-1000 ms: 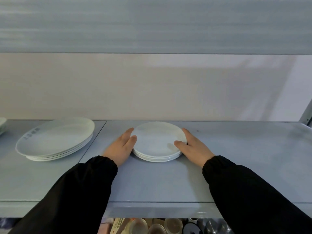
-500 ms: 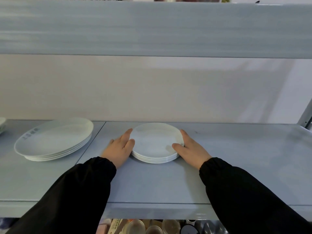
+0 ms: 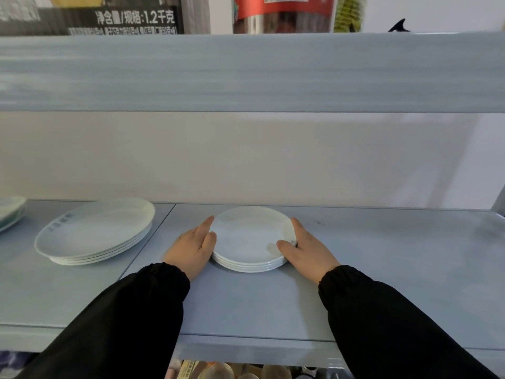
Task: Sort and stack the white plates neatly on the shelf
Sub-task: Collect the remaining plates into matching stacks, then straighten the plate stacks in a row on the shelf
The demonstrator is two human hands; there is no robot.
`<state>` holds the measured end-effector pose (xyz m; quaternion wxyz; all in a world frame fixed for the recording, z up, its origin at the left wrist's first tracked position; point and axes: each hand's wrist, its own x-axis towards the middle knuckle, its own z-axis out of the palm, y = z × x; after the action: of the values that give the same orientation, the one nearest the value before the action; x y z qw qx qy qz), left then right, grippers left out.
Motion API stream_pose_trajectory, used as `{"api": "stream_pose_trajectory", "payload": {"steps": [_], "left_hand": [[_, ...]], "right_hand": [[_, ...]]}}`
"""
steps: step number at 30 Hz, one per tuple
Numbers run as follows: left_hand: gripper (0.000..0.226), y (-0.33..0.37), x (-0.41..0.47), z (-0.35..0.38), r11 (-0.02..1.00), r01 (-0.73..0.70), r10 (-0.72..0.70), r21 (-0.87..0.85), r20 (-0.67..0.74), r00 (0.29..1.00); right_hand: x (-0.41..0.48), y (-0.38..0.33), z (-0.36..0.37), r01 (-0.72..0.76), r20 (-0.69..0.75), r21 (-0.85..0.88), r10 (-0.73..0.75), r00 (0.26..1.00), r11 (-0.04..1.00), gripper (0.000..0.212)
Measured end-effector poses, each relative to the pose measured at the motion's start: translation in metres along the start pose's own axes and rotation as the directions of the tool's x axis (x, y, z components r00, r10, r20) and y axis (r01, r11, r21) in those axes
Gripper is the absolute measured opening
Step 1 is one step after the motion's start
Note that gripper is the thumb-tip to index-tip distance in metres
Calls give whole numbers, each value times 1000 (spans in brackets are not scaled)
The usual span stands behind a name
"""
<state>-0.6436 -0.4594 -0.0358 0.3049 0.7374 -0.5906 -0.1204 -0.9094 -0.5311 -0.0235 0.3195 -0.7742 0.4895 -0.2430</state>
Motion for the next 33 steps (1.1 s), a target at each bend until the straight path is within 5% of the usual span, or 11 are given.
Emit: {"api": "stream_pose_trajectory", "payload": {"steps": [4, 8, 14, 21, 33], "left_hand": [[57, 4, -11, -1, 998, -31, 31, 58, -7, 999], [78, 8, -27, -13, 984, -116, 120, 133, -28, 992], [79, -5, -46, -60, 913, -231, 269, 337, -69, 961], [77, -78, -97, -156, 941, -168, 227, 295, -176, 958], [78, -274, -222, -334, 952, 141, -30, 270, -376, 926]], "right_hand": [[-4, -4, -4, 29, -14, 4, -29, 999, 1000, 47], [-8, -10, -6, 46, -12, -165, -48, 999, 985, 71], [-18, -59, 17, 157, -36, -262, -172, 984, 952, 69], [-21, -159, 97, 313, 42, -284, -315, 948, 906, 67], [-43, -329, 286, 486, 179, -211, -456, 872, 848, 65]]}}
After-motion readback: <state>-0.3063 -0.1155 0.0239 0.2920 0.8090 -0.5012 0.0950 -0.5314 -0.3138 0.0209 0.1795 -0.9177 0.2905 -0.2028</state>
